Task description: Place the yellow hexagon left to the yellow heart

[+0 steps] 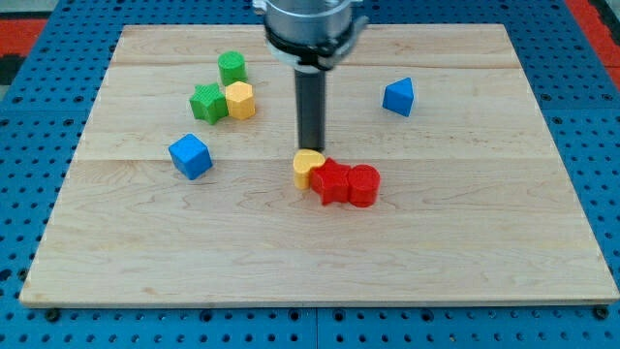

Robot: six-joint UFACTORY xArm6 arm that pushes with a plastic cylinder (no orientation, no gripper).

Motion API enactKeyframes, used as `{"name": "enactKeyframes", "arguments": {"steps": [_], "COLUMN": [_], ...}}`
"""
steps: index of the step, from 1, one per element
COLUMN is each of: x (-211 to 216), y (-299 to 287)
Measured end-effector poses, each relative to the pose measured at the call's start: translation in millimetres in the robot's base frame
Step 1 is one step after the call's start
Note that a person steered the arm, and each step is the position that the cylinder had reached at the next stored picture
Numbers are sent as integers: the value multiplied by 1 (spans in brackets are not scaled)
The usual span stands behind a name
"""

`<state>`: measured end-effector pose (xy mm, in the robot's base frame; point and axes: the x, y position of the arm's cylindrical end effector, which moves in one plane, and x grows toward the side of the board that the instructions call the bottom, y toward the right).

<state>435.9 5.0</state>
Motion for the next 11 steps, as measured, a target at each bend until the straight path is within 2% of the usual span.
{"name": "enactKeyframes", "arguments": {"steps": [1, 2, 3, 4, 6, 10, 11], "x": [-41, -108, -130, -109, -58, -57, -59], "y": [24, 8, -59, -111, -80, -80, -96]}}
